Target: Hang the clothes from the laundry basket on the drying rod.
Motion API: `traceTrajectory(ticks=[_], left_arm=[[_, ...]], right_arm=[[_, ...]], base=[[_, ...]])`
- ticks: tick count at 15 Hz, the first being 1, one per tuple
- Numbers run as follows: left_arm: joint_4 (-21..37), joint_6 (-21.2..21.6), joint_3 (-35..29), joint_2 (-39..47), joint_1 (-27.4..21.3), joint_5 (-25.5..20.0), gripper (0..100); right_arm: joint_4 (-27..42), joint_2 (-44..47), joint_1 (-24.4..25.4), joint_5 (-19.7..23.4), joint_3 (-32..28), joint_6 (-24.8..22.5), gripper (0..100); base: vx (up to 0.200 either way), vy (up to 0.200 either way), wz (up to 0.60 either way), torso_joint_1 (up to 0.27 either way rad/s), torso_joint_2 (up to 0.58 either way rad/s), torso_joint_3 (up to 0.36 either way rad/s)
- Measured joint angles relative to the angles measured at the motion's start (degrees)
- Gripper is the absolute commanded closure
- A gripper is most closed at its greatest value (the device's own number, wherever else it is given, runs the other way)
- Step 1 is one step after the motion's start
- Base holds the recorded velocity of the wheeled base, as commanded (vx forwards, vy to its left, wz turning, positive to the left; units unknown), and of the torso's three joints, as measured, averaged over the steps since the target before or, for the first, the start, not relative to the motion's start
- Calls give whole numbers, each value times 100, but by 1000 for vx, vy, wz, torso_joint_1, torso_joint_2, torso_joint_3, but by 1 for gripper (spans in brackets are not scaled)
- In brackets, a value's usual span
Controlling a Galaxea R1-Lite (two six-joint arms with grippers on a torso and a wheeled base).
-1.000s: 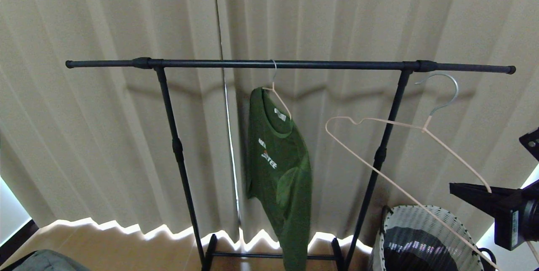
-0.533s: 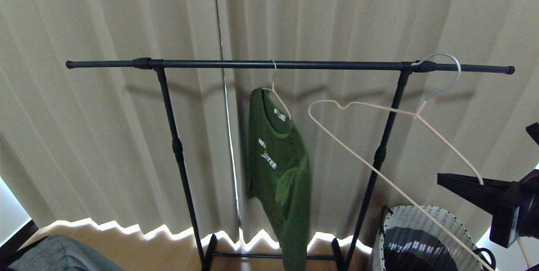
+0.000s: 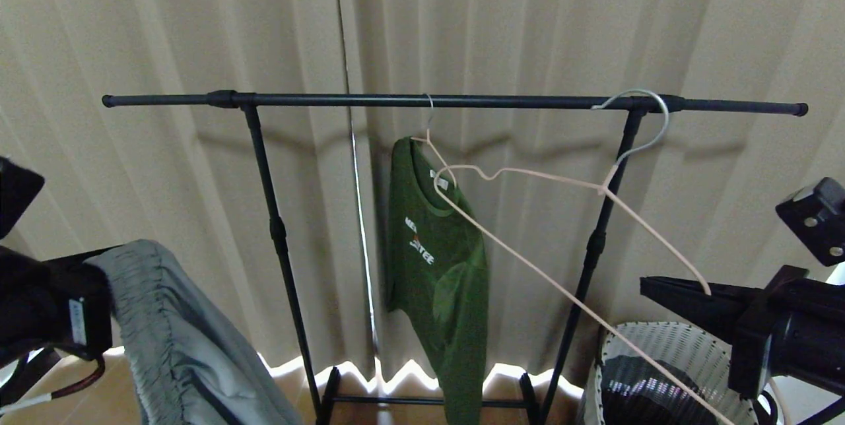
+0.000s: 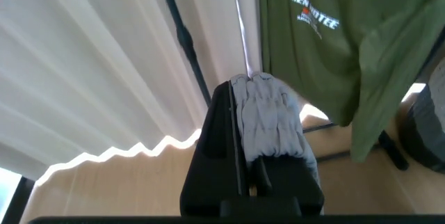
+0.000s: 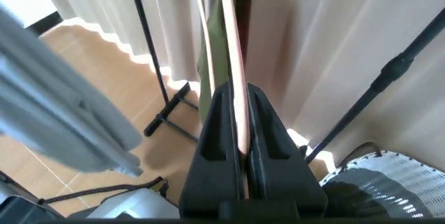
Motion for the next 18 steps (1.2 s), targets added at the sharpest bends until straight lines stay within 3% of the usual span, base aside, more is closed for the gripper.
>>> traceTrajectory(ticks=[5,9,12,18], left_arm=[[-6,-21,-1230,1546,-319,783,100],[-1,-396,-2009,2597,-422,1273,100],[-1,-566,-2216,3057,-579,1774,100],[137,-572,-2241,3233,-686,2000,100]], right_arm=[[-180,389,686,607,-17,277,100],[-343,572,1447,675,-59,624,100],[-452,728,1931,670,-94,774,100],[-460,1301,2256,497,-397,914,100]], base=[[0,0,0,0,0,0],[0,0,0,0,0,0],[0,0,0,0,0,0],[0,0,0,0,0,0]])
